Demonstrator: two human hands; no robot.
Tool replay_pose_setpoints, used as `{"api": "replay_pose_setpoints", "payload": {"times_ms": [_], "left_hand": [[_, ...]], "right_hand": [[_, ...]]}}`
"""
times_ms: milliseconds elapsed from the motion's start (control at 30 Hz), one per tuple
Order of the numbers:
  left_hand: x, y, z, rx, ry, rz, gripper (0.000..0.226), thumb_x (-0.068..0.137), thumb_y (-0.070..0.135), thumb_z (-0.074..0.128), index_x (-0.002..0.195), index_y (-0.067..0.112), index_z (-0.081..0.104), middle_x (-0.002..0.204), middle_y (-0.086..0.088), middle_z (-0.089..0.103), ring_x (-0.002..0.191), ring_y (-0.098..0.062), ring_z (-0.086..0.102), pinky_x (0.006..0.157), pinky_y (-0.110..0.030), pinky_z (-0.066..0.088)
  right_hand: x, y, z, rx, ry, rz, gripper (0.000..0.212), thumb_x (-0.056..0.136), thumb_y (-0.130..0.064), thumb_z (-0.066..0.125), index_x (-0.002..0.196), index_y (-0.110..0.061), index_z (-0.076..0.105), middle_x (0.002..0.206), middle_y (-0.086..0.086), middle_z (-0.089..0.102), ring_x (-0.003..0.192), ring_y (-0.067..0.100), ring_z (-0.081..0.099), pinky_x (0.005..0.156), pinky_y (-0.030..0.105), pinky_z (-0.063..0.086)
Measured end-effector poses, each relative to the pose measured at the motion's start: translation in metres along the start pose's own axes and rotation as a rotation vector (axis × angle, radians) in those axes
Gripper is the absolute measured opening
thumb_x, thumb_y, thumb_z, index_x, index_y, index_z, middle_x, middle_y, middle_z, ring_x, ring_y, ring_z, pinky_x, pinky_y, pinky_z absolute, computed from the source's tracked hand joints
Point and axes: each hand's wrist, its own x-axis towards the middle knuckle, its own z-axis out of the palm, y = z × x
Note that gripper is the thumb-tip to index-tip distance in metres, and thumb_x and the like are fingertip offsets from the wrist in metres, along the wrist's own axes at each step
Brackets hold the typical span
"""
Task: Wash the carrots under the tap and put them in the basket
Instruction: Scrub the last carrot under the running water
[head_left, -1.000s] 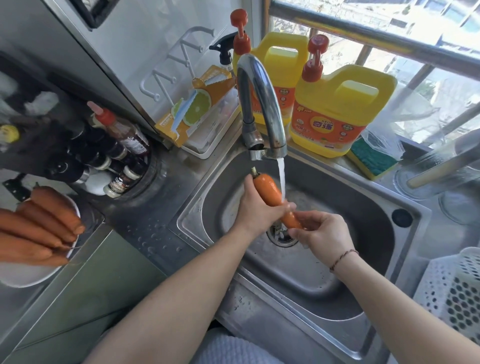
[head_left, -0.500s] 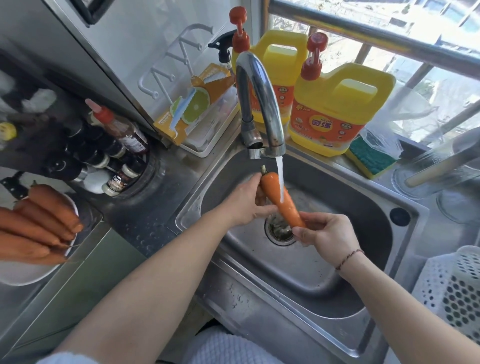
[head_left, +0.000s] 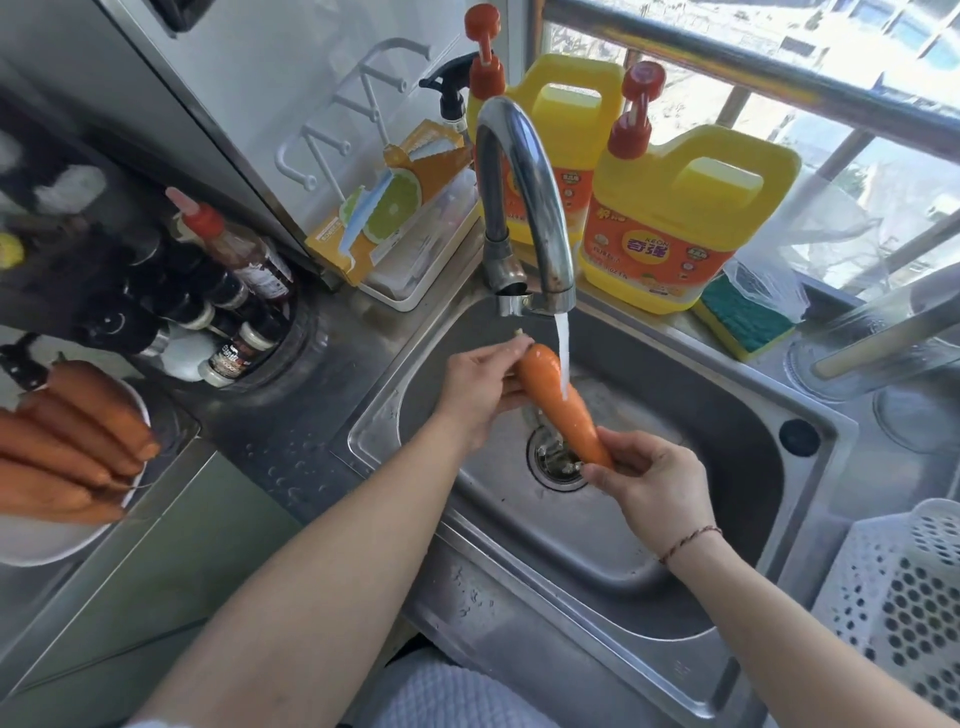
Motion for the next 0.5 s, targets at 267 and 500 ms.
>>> {"api": "replay_pose_setpoints", "payload": {"times_ms": [267,500], "left_hand": [[-0.007,-0.002,0.015,-0.018,0.041,0.021,0.008,0.090,0.011,0.071,0.094,0.017,0.068,0.093,-0.005,0.067,0.090,-0.022,0.065,0.076,-0.044,0.062],[-0.014,0.000,0.013,0.153,-0.156,0.062,0.034,0.086,-0.002,0.072,0.105,0.023,0.057,0.112,-0.007,0.060,0.101,-0.023,0.064,0.074,-0.046,0.062]], "right_hand": [[-0.007,0.012,0.011,-0.337,0.246,-0.287,0.041,0.070,-0.010,0.088,0.109,-0.012,0.076,0.092,0.005,0.077,0.078,0.022,0.072,0.085,0.032,0.056],[-0.005,0.019,0.005,-0.131,0.059,-0.153,0.048,0.073,-0.007,0.085,0.116,-0.018,0.067,0.096,0.002,0.075,0.083,0.019,0.073,0.080,0.033,0.058]]}}
